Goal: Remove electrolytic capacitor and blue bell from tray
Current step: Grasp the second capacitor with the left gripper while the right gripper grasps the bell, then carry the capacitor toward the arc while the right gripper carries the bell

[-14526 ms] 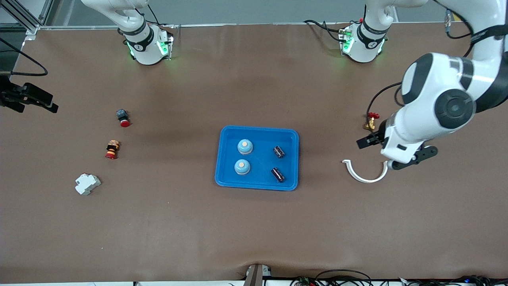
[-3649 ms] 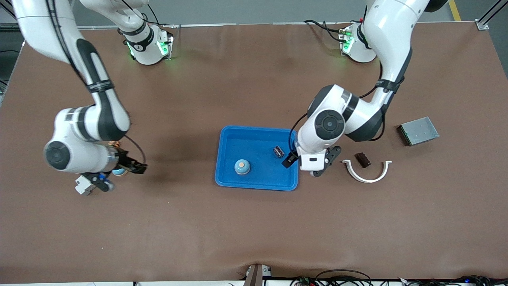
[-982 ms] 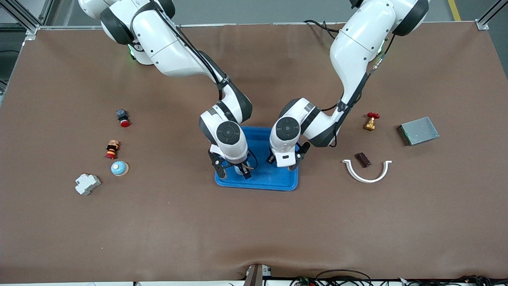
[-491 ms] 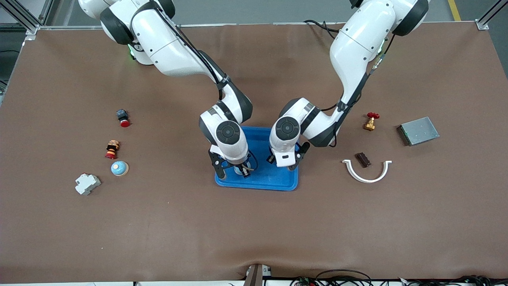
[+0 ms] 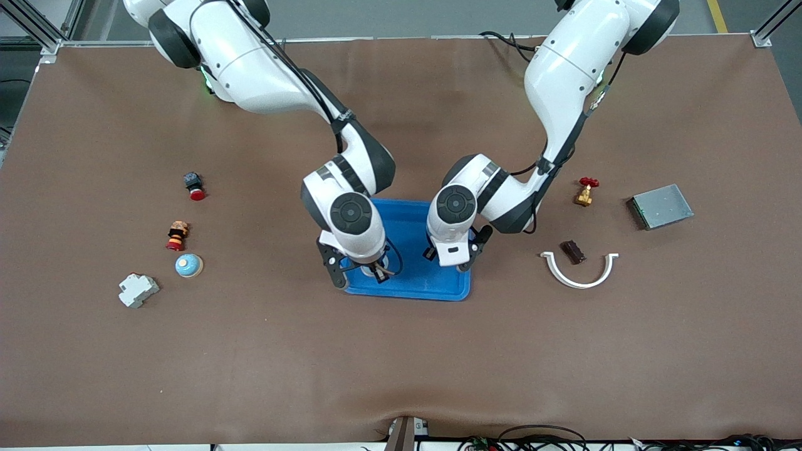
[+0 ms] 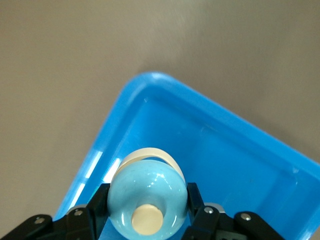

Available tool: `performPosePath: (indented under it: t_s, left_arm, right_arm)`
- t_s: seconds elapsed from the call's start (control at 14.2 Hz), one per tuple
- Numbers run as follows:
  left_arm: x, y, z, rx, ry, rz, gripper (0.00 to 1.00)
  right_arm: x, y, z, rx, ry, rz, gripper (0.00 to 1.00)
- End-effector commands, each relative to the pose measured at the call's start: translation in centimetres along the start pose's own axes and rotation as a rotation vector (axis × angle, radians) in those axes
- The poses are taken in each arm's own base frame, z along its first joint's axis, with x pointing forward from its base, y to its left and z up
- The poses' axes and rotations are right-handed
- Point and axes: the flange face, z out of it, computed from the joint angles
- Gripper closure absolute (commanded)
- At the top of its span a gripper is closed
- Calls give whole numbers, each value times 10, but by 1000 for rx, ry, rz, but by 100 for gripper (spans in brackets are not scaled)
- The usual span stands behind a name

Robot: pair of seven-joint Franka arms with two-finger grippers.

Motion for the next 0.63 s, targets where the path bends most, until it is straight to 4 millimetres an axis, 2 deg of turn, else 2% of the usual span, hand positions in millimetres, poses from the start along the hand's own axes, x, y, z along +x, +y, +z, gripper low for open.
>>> performPosePath:
  t_s: [0.0,0.14,0.28,0.42,0.49,0.56]
  left_arm:
    - [35,1,-50,15,31,30,100]
    - [60,0,-83,-26,38,40,100]
    - [97,-4,-106,-55,42,19,100]
    - [150,-11,-112,-64,37,-7,100]
    - [168,-14,-114,-66,38,10,100]
    - [198,-21,-115,-65,39,10,100]
  right_arm:
    - [21,5,-19,-18,-24,-35,100]
    - [40,15,-12,-44,-20,-50,100]
    - [55,24,-13,-40,-20,-70,100]
    - [70,34,-15,-37,-19,-89,100]
    - [77,39,-17,-35,-20,-101,100]
    - [87,45,-21,-29,-19,-115,100]
